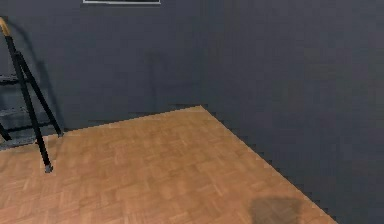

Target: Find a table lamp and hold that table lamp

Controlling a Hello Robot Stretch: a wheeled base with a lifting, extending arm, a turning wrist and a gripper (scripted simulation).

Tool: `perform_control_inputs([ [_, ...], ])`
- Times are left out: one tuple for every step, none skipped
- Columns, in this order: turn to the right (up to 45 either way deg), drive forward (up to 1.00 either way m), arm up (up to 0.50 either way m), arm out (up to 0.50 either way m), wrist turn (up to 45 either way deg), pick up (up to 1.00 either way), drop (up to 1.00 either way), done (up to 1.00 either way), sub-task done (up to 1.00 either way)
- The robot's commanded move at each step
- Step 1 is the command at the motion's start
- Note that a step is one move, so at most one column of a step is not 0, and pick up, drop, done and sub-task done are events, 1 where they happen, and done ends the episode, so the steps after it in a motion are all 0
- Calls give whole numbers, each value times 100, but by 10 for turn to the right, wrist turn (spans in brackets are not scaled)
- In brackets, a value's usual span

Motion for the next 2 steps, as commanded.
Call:
perform_control_inputs([
  [0,0,10,0,0,0,0,0,0],
  [0,0,0,0,0,0,0,100,0],
])
